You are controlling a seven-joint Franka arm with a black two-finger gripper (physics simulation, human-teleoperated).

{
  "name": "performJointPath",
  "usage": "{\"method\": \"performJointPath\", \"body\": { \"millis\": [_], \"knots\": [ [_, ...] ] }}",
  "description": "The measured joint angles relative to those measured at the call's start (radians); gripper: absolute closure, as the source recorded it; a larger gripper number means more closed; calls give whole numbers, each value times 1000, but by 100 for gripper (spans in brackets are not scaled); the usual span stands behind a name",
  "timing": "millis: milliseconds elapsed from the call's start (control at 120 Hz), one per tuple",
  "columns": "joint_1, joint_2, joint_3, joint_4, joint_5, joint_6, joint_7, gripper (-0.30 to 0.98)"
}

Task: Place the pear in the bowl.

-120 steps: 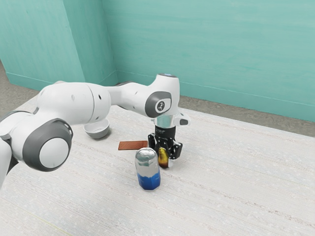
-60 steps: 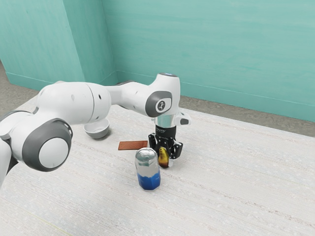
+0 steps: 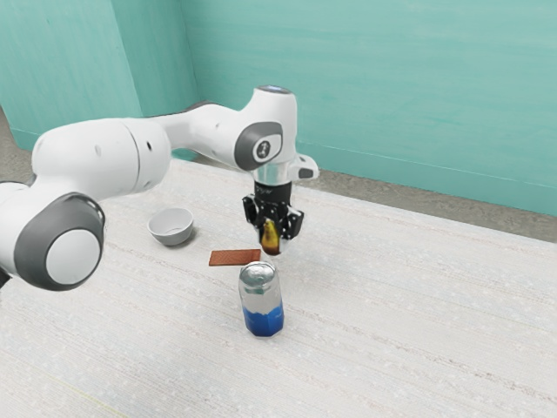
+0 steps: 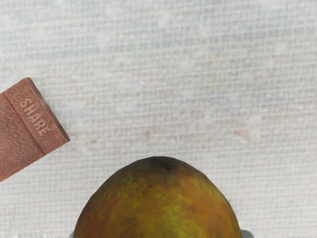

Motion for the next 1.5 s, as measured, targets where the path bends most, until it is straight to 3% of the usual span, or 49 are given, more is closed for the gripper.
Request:
{"method": "performJointPath", "body": {
  "millis": [192, 392, 650, 833, 1042, 1217, 1375, 1500],
  "knots": [
    [99, -64, 34, -7, 11, -3, 0, 41],
    [267, -84, 34, -9, 1, -24, 1, 42],
    [445, -45, -63, 26, -10, -35, 6, 43],
    [472, 41, -81, 141, -8, -27, 10, 43],
    [497, 88, -81, 158, -9, 5, 12, 43],
    [497, 89, -81, 149, -19, 17, 15, 21],
    [491, 79, -80, 137, -23, 22, 17, 10],
    [466, -32, -61, 41, -22, 24, 19, 6]
  ]
}}
